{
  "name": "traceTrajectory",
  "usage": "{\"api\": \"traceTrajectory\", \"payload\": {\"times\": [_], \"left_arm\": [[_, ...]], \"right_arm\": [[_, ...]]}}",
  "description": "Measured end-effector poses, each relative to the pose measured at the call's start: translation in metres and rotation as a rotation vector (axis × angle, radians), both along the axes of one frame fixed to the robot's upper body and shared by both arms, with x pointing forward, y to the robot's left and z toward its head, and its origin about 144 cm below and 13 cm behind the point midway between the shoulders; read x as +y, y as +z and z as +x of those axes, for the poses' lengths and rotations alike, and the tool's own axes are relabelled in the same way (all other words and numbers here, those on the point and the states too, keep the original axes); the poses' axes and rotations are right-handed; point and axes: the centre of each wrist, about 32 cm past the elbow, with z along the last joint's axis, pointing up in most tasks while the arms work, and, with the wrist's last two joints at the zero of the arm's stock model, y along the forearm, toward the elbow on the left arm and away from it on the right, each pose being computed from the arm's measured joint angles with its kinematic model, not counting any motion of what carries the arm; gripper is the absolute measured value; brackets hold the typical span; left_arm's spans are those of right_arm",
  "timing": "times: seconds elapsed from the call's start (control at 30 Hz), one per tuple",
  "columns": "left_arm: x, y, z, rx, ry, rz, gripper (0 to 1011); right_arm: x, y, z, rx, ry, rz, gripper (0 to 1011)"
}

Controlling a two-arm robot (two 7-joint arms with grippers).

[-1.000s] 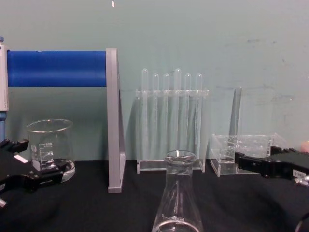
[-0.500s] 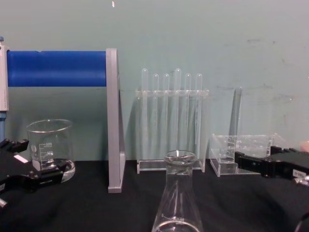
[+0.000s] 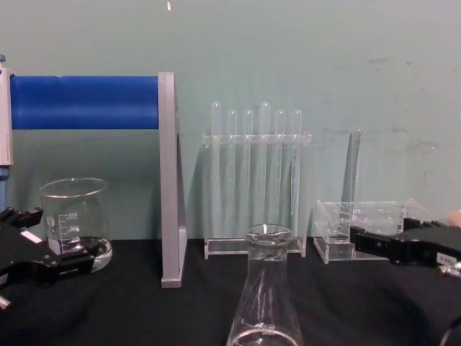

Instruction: Grasp the erlenmeyer flask with one hand, shake it three times, then place it back.

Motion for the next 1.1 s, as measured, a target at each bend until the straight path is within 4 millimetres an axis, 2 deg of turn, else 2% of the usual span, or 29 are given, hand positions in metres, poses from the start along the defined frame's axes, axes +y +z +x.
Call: {"api": "traceTrajectory", "payload": {"times": [1.1], "left_arm": [[0.0000,0.0000,0.0000,0.000,0.000,0.000,1001]], "right_arm": [[0.0000,0.0000,0.0000,0.000,0.000,0.000,1000]]}}
